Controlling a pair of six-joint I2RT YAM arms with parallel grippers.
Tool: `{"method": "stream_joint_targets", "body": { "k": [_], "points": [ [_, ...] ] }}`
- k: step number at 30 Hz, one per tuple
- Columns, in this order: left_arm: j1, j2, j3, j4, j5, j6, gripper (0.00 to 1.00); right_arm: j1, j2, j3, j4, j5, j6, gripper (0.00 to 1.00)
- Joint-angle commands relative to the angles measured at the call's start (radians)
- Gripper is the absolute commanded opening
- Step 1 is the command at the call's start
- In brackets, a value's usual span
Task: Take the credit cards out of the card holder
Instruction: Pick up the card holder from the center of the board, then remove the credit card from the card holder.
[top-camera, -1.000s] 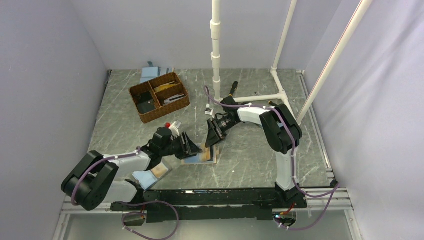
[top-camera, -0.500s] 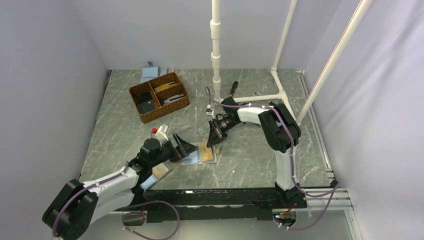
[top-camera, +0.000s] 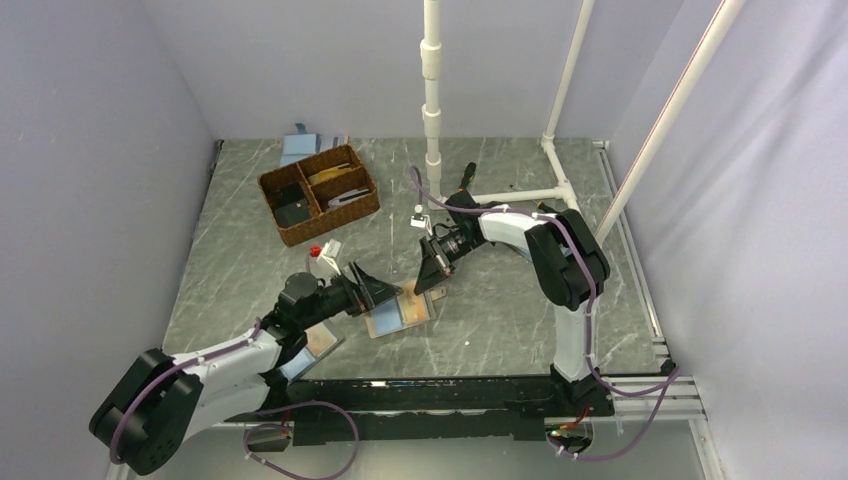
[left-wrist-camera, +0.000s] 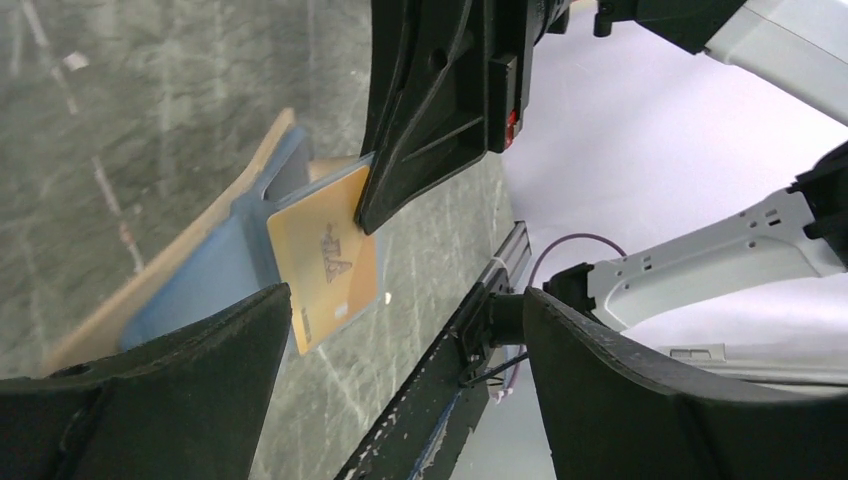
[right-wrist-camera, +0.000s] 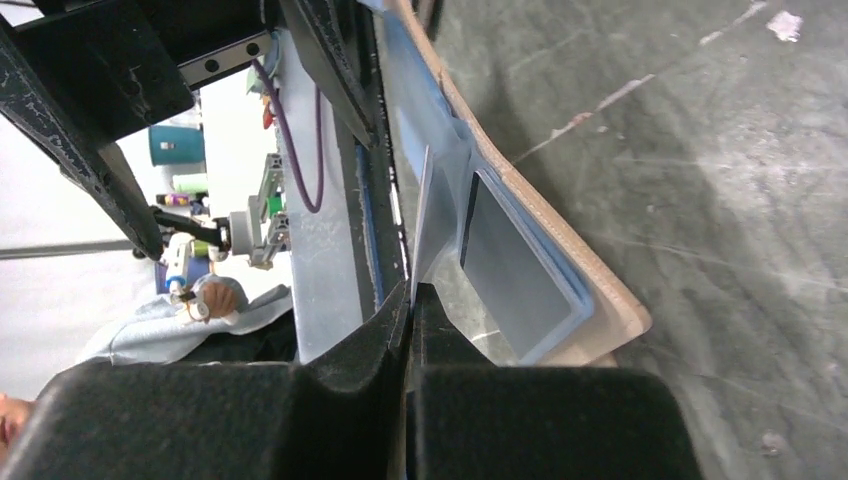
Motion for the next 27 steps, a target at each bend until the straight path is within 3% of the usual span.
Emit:
{"method": "stream_joint_targets", "body": {
  "k": [1,9,20,27],
  "points": [
    [-0.015,0.007,0.064,0.076,0.045,0.083,0.89,-0.004,-0.098,0.055,-0.07,-0.105,-0.113,0.0],
    [-0.047,-0.103,0.103,-0.078,-0.024,0.178,0.88,-0.006,-0.157,0.068,-0.103,-0.132,-0.151,0.0],
    [-0.07,0.024,0.114,0.028,0.005,0.16,0.67,-0.006,-0.173,0.074,-0.127,-0.182,-0.178,0.0],
    [-0.072,-0.06,0.119,-0.087,-0.054,0.183,0.67,-0.006,-0.174,0.073,-0.127,-0.193,-0.179,0.0]
  ]
}}
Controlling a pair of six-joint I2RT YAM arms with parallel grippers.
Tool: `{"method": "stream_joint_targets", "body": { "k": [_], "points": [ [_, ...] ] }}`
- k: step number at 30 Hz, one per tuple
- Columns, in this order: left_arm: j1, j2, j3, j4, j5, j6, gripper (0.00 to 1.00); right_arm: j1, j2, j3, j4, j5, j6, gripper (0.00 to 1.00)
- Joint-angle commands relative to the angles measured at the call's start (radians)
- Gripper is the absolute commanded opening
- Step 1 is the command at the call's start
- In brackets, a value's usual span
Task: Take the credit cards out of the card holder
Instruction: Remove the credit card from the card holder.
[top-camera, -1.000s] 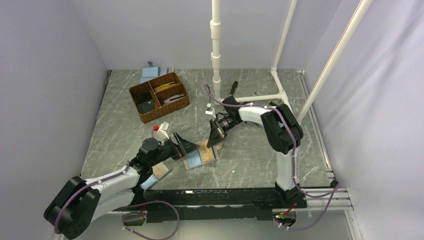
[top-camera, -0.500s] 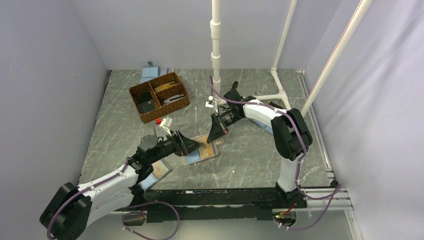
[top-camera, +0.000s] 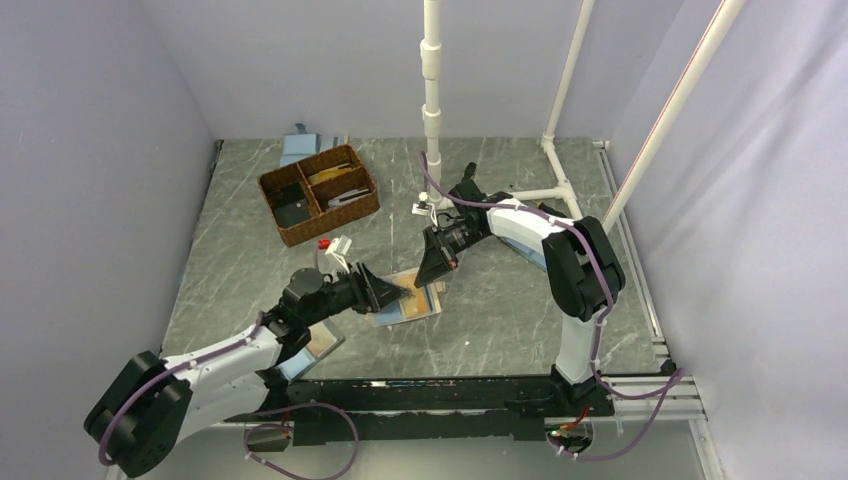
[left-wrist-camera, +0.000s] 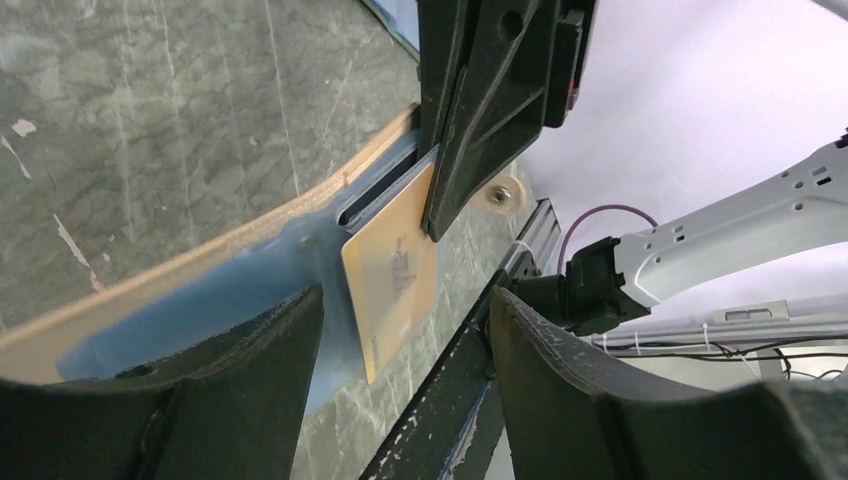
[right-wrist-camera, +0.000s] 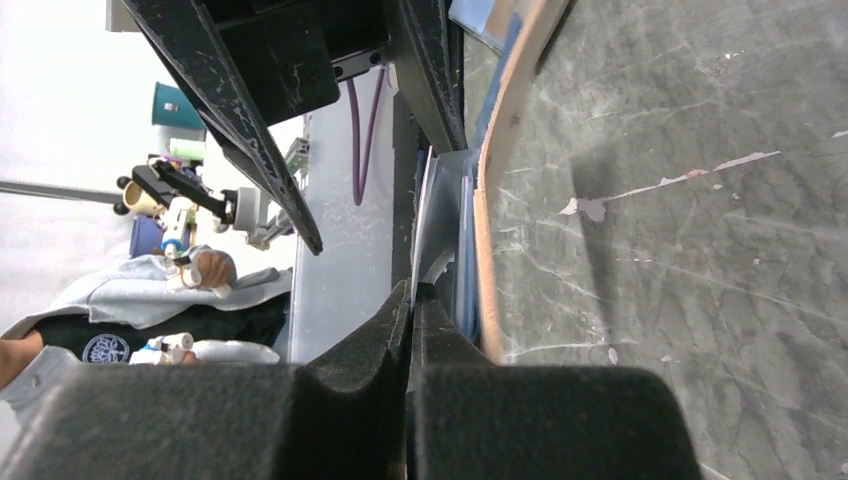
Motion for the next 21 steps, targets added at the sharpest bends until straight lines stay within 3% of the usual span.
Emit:
{"method": "stream_joint_targets", "body": {
  "k": [1,12,21],
  "points": [
    [-0.003,-0.065,0.031,-0.03,-0.042,0.03,0.67,-0.003,-0.051,0.04,-0.006,-0.084,-0.037,0.0],
    [-0.007,0.018,0.015,0.117,-0.037,-0.006,0.51,-0.003,-0.046,0.052,-0.049,-0.15,-0.085,0.0],
    [-0.012,0.01,-0.011,0.188,-0.035,-0.003,0.43,-0.003,-0.031,0.059,-0.073,-0.18,-0.111,0.0]
  ]
}}
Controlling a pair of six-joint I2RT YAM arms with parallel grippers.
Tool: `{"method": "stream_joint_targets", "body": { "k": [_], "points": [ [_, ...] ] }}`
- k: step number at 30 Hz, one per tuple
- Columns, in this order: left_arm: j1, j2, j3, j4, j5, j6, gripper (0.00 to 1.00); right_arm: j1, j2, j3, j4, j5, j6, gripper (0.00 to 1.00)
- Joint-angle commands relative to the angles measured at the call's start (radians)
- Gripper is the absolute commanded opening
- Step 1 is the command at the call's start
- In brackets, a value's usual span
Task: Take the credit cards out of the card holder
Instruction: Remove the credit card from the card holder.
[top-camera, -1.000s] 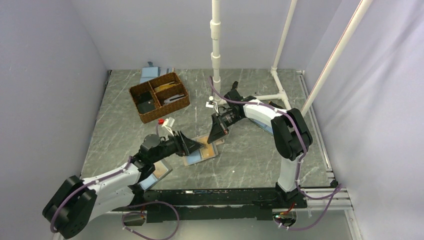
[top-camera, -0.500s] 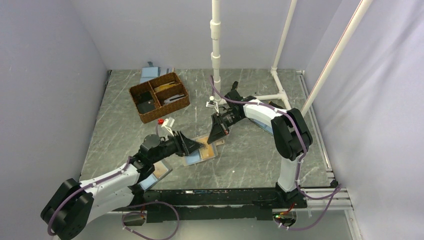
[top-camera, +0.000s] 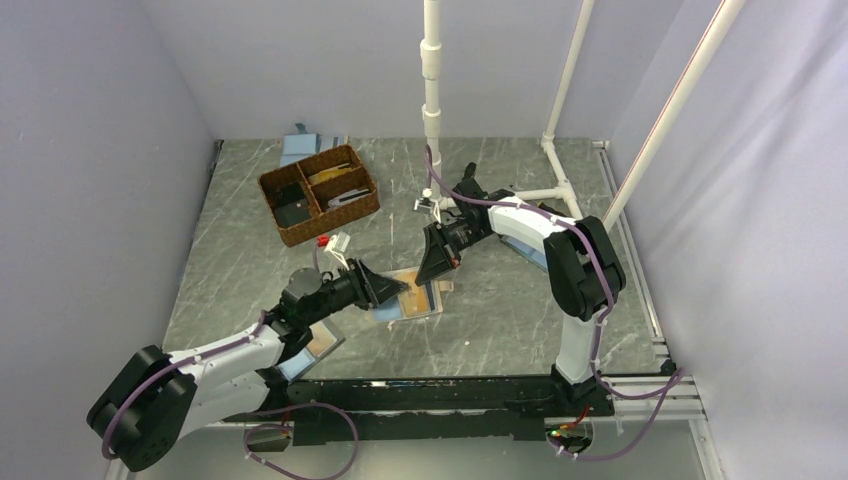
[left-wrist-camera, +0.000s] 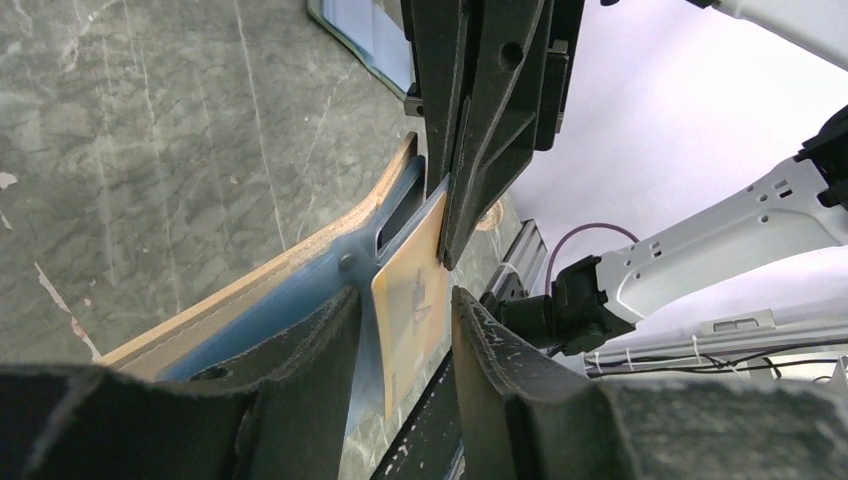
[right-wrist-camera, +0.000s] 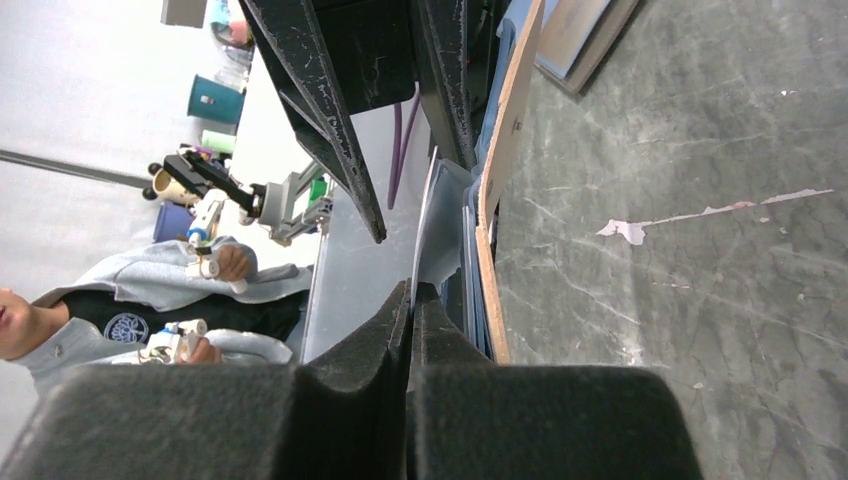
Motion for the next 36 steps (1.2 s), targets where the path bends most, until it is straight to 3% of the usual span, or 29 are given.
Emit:
{"method": "stream_joint_targets", "body": {
  "k": [1,5,19,26,32,36],
  "points": [
    [-0.005,-0.003,-0.013,0.114,-0.001,0.004,0.42,0.001,-0.029,0.041,-0.011,-0.09,-0.038,0.0],
    [-0.005,-0.002,-0.028,0.157,0.02,0.002,0.33,0.001,-0.023,0.041,-0.01,-0.096,-0.035,0.0],
    [-0.005,-0.037,-0.048,0.192,0.064,0.017,0.28,-0.005,0.001,0.038,0.003,-0.105,-0.02,0.0],
    [-0.004,-0.044,-0.055,0.209,0.073,0.013,0.2,-0.008,0.006,0.032,0.018,-0.103,-0.007,0.0],
    [-0.004,-0.025,-0.059,0.248,0.093,0.005,0.0,-0.008,0.02,0.028,0.031,-0.099,0.012,0.0],
    [-0.005,-0.018,-0.076,0.285,0.095,0.006,0.0,-0.008,0.029,0.034,0.013,-0.09,-0.004,0.01]
  ]
}}
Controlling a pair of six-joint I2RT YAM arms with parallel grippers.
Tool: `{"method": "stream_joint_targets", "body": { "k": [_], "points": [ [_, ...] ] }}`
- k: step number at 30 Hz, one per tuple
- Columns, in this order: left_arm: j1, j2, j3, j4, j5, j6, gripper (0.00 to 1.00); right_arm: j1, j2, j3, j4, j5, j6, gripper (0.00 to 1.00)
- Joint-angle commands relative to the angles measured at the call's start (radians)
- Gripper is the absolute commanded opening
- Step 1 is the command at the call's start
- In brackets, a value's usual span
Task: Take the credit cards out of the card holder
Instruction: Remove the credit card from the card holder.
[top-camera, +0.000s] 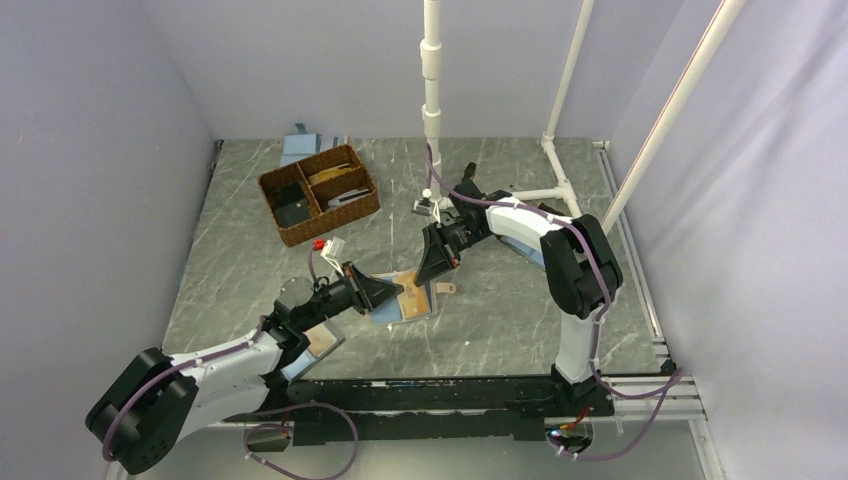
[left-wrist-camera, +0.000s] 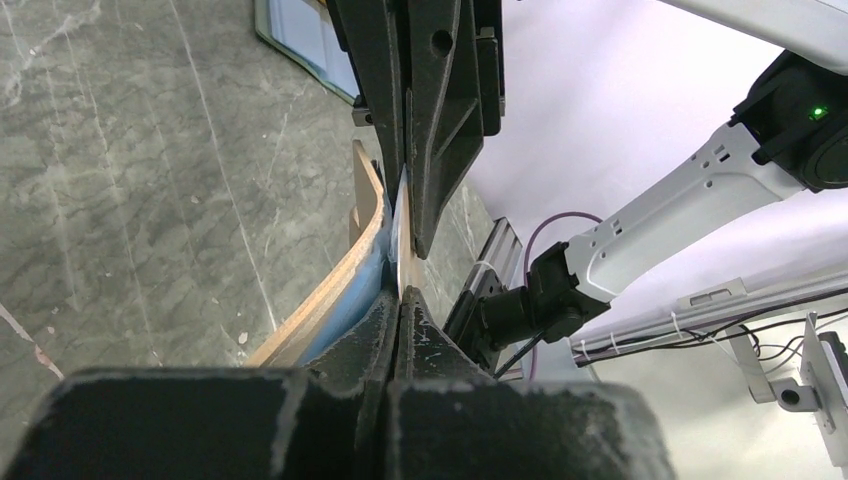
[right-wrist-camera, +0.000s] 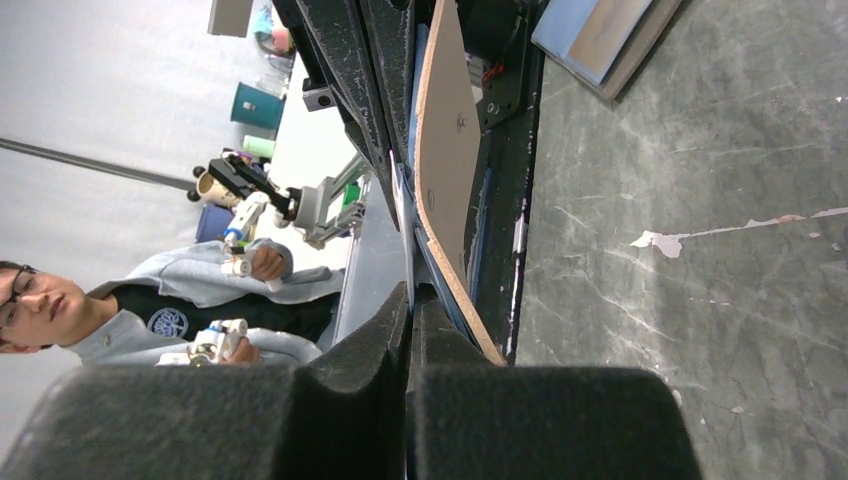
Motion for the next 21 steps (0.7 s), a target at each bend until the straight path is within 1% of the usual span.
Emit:
{"method": "stream_joint_targets", "body": {
  "k": [1,3,5,10,15,21],
  "points": [
    [-0.003,0.0,-0.016,0.127,0.045,0.013,0.0,-0.004,0.014,0.035,0.01,-0.017,-0.032,0.06],
    [-0.004,-0.012,-0.023,0.125,0.045,0.038,0.0,-0.004,0.014,0.045,-0.023,-0.015,-0.068,0.16],
    [-0.004,-0.039,-0.025,0.09,0.047,0.064,0.0,-0.004,0.015,0.062,-0.086,-0.011,-0.124,0.24],
    [-0.004,-0.116,-0.031,0.031,0.038,0.095,0.0,0.003,0.023,0.082,-0.157,-0.021,-0.207,0.34],
    [-0.004,-0.162,-0.033,-0.004,0.035,0.102,0.0,0.026,0.04,0.102,-0.204,-0.007,-0.253,0.34],
    [-0.004,-0.183,-0.04,-0.04,0.011,0.105,0.0,0.03,0.048,0.132,-0.295,-0.017,-0.351,0.26]
  ]
}}
